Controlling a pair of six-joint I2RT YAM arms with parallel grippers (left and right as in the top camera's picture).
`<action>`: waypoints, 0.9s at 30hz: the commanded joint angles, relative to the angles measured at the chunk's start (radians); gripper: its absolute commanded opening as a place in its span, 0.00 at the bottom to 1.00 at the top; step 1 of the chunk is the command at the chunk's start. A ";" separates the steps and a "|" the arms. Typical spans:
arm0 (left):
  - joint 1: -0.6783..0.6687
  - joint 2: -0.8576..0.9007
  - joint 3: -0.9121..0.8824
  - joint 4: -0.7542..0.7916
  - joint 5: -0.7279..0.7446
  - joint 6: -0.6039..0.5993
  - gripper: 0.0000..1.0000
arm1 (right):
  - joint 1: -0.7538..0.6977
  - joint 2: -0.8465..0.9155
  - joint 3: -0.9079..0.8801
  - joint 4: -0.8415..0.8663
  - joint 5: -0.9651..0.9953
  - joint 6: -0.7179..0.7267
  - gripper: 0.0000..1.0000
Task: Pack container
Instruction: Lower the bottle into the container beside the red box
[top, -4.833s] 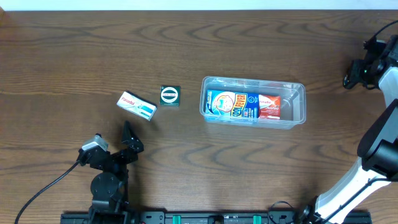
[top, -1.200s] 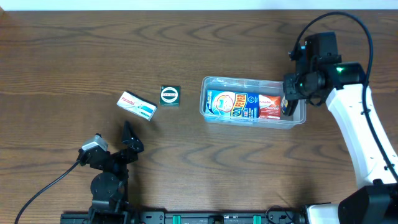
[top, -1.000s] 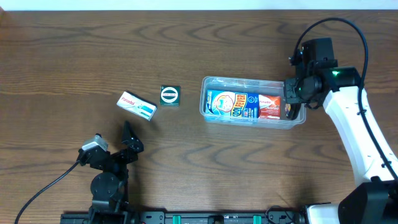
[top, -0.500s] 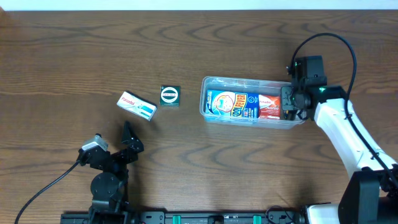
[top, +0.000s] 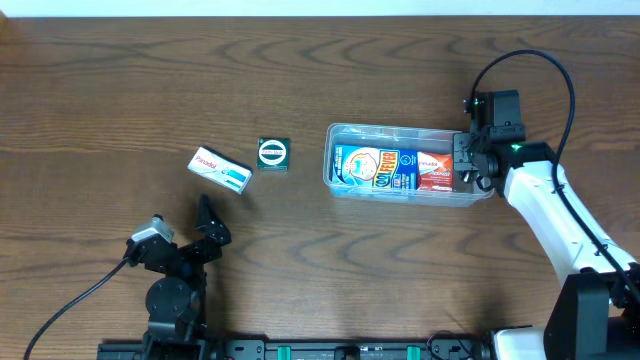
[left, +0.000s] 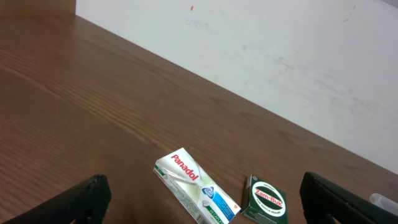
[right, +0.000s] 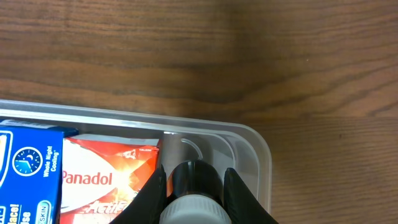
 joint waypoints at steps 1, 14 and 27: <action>0.007 -0.006 -0.029 -0.010 -0.012 0.014 0.98 | 0.009 -0.014 0.000 0.013 0.029 0.025 0.12; 0.007 -0.006 -0.029 -0.010 -0.012 0.014 0.98 | 0.009 -0.013 -0.001 0.047 -0.026 0.040 0.16; 0.007 -0.006 -0.029 -0.010 -0.012 0.014 0.98 | 0.009 -0.012 -0.003 0.038 -0.054 0.039 0.32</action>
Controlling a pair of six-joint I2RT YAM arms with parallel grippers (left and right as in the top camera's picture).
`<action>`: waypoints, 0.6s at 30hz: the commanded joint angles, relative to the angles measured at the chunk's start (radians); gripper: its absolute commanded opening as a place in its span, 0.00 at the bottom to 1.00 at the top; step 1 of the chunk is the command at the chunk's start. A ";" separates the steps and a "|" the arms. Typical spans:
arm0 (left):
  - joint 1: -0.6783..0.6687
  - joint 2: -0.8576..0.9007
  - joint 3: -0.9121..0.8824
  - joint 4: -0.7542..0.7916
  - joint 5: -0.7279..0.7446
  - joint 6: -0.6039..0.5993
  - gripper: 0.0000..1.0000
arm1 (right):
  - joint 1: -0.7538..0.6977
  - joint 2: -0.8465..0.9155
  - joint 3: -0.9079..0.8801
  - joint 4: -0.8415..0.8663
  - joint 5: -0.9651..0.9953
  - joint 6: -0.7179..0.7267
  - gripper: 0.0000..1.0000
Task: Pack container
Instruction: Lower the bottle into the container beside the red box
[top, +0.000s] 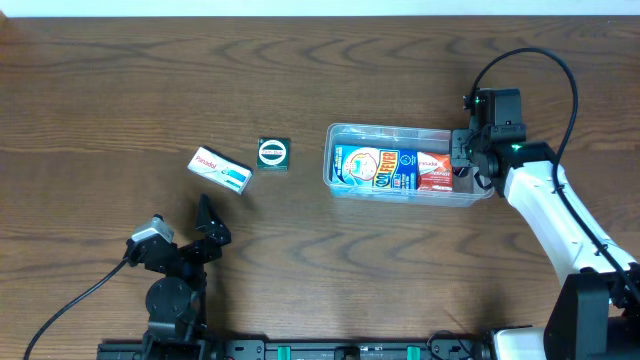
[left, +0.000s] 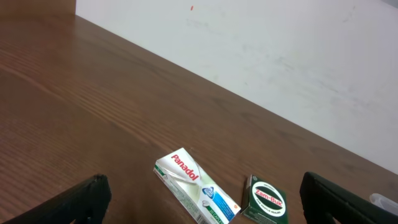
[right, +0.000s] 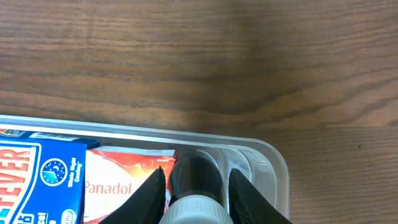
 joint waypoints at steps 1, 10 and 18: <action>0.007 -0.006 -0.029 -0.010 -0.012 0.014 0.98 | 0.009 -0.012 -0.002 0.000 -0.004 0.009 0.33; 0.007 -0.006 -0.029 -0.010 -0.012 0.014 0.98 | 0.009 -0.012 -0.003 -0.031 -0.004 0.008 0.38; 0.007 -0.006 -0.029 -0.010 -0.012 0.014 0.98 | 0.009 -0.014 -0.002 -0.014 -0.003 0.001 0.39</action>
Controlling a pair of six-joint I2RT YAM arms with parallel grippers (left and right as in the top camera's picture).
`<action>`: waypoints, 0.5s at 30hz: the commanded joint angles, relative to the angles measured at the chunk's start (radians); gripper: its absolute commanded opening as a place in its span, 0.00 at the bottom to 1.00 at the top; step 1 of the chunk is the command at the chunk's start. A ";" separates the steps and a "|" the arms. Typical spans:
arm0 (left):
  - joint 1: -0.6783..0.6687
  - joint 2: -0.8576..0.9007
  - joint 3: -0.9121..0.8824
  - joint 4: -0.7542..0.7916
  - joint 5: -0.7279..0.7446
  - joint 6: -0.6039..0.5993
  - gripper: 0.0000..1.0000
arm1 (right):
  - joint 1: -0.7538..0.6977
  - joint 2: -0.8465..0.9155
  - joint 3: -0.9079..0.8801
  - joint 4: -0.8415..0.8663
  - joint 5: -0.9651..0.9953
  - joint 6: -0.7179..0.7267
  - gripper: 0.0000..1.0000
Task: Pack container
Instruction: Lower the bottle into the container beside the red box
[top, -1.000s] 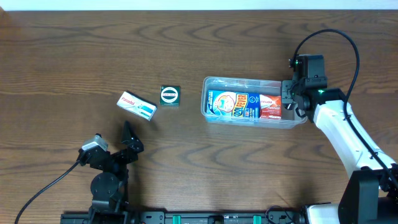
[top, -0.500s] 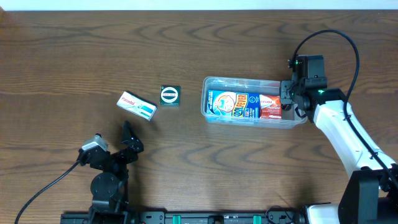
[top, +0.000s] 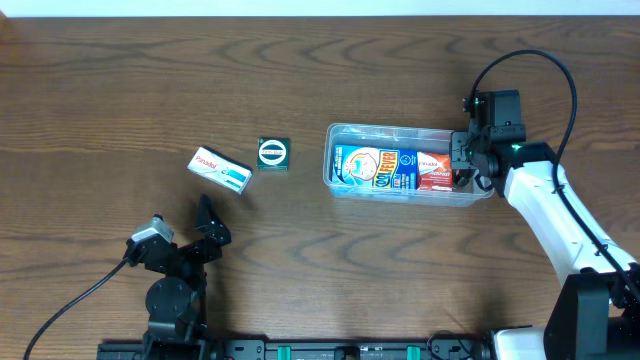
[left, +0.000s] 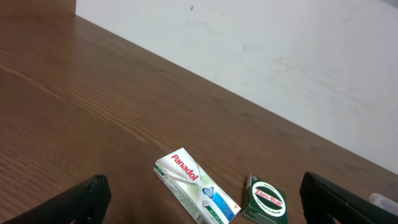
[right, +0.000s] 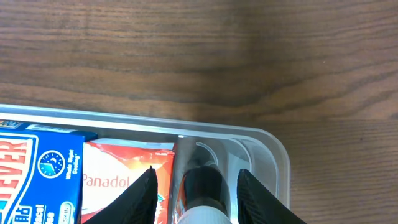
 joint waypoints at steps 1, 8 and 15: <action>0.007 -0.006 -0.029 -0.010 -0.012 0.014 0.98 | 0.009 -0.014 -0.002 0.015 -0.002 -0.009 0.40; 0.007 -0.006 -0.029 -0.010 -0.013 0.014 0.98 | 0.007 -0.070 0.004 0.067 0.018 -0.033 0.49; 0.007 -0.006 -0.029 -0.010 -0.012 0.014 0.98 | 0.007 -0.204 0.004 0.106 0.057 -0.033 0.59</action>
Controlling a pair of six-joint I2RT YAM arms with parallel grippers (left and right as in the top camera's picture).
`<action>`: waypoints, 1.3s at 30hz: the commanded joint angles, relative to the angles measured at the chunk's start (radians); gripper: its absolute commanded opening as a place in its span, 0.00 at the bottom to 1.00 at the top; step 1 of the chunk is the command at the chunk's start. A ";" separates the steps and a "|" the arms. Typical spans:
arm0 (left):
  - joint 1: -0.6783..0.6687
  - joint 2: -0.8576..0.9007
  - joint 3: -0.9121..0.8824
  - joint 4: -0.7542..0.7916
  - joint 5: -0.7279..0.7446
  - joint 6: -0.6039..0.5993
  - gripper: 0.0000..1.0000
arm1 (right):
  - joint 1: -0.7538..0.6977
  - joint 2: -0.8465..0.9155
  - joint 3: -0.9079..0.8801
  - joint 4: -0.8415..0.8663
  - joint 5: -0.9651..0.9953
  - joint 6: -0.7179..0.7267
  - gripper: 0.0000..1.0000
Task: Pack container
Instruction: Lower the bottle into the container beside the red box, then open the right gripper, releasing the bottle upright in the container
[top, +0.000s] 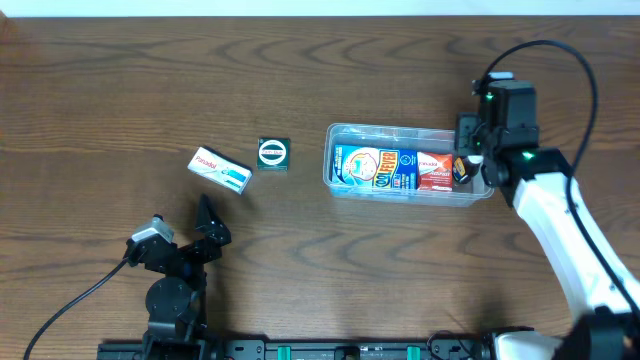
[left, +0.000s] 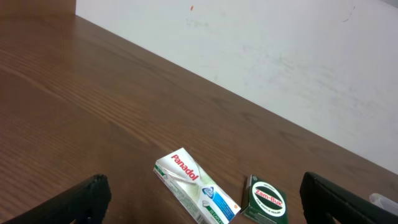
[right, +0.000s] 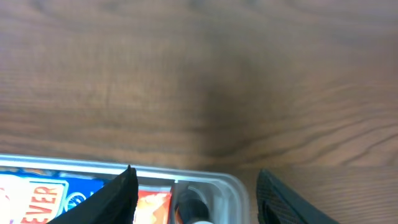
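Observation:
The clear plastic container (top: 345, 187) lies right of centre. It holds a blue box (top: 375, 168), a red Panadol pack (top: 433, 170) and, at its right end, a small dark bottle (top: 462, 169). That bottle (right: 188, 205) stands free between the wide-open fingers of my right gripper (right: 199, 202), which hovers over that end of the container (right: 211, 180). A white Panadol box (top: 220, 169) and a green Zam-Buk box (top: 273, 153) lie on the table to the left. Both the white box (left: 196, 186) and the green box (left: 266, 199) show ahead of my open left gripper (left: 208, 208).
The brown wooden table (top: 300, 80) runs to a white wall at the back (left: 280, 62). My left arm (top: 170, 265) rests at the near left edge. The right arm's white link (top: 560, 220) and black cable (top: 560, 60) lie right of the container.
My right gripper's fingers have spread much wider and it has drawn up and back from the container. The dark bottle stays in the container's right end. The left arm is unchanged.
At first my right gripper was shut on the dark bottle over the container's right end, beside the red Panadol pack. It still held the bottle there afterwards. Then the fingers stood apart from the bottle, and now they are wide open above it.

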 joint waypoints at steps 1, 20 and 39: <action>0.007 -0.006 -0.029 -0.010 -0.012 0.014 0.98 | 0.007 -0.086 0.005 -0.008 0.021 -0.005 0.59; 0.007 -0.006 -0.029 -0.010 -0.012 0.014 0.98 | 0.009 -0.377 0.005 -0.517 -0.257 0.012 0.04; 0.007 -0.006 -0.029 -0.010 -0.012 0.014 0.98 | 0.009 -0.141 0.004 -0.712 -0.331 0.052 0.01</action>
